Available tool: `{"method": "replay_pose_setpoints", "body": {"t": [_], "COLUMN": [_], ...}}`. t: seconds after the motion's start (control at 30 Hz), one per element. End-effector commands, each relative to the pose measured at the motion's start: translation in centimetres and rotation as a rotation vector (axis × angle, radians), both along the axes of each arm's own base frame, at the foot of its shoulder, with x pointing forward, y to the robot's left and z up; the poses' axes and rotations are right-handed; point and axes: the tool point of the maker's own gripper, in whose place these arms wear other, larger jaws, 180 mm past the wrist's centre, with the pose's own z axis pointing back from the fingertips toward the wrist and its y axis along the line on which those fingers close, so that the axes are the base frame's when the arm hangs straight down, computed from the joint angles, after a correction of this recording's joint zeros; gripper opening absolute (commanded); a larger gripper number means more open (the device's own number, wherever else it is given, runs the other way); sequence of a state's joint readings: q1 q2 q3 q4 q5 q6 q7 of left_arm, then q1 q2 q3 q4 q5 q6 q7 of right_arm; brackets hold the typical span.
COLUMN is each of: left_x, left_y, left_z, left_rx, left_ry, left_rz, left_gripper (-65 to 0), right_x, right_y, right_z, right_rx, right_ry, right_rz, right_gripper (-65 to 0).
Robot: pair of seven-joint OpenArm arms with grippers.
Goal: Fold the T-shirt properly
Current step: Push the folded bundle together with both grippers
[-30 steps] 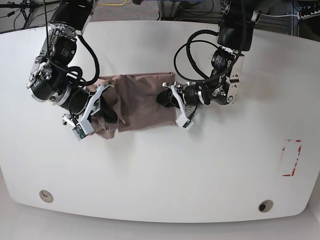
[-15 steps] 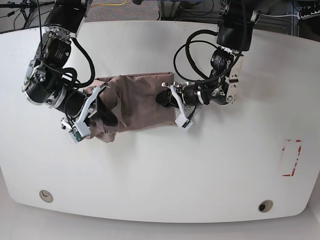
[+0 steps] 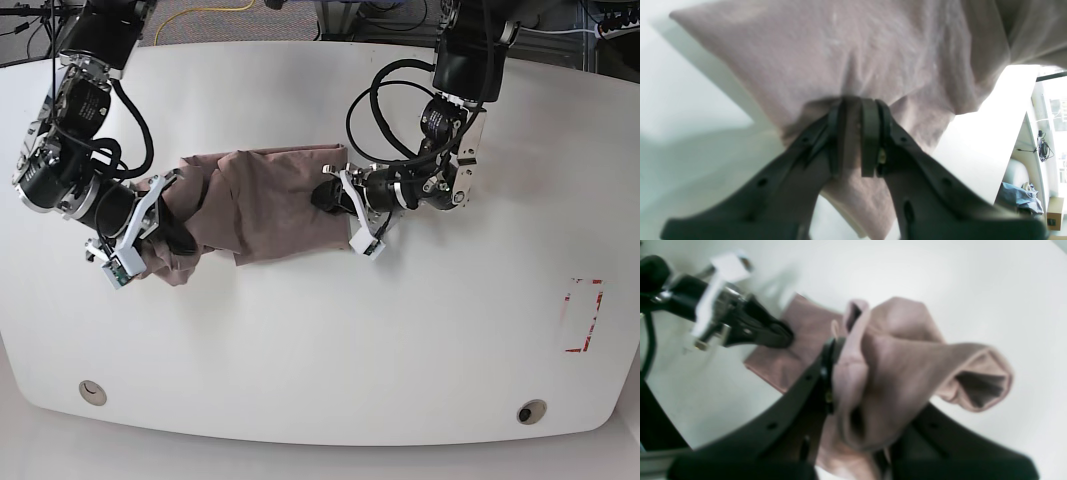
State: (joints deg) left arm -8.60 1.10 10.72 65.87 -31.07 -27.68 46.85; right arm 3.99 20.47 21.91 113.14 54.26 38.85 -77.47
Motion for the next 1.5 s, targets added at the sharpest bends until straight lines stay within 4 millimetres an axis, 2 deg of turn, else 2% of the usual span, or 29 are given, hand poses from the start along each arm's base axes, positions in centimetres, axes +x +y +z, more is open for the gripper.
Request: {"method": "replay_pose_setpoints", "body": {"t": [0.0,0.27,0.6,0.83,1.13,1.33,1.47], "left_x": [-2.8,-2.8,-2.9,-2.9,-2.9,-2.9,-2.9], "left_y": [2.4,2.0,1.5,1.4,1.5,1.5,1.4], "left_z": [-3.7,-3.6,-3.5,-3.5,-3.5,-3.5,-3.4], "left_rx": [0.196,0.188,0.182,0.180,0.181,0.181,0.176], "left_ry": [0.114,0.115,0.115,0.115,0.116,0.116,0.116], "left_rz": [-0.060,-0.060,-0.064,-0.064,-0.063,-0.063,-0.062], "left_gripper": [-57.1,-57.1,-57.1,-57.1,-57.1,-57.1,-57.1], "right_x": [0.4,0.1,0.0,-0.1,-0.5,-0.4,-0.2], "right_y": [-0.1,0.4,0.8,2.3,5.7,6.7,7.3], "right_z": [1.9,2.7,2.6,2.2,1.5,1.4,0.4], "right_rx": [-0.002,0.036,0.044,0.103,0.179,0.217,0.212], "right_ry": [-0.067,-0.080,-0.079,-0.072,-0.050,-0.045,-0.019], "right_rz": [0.030,0.069,0.075,0.081,0.127,0.123,0.111], "right_gripper": [-64.4,-64.4,-64.4,-64.4,-64.4,-64.4,-64.4]}}
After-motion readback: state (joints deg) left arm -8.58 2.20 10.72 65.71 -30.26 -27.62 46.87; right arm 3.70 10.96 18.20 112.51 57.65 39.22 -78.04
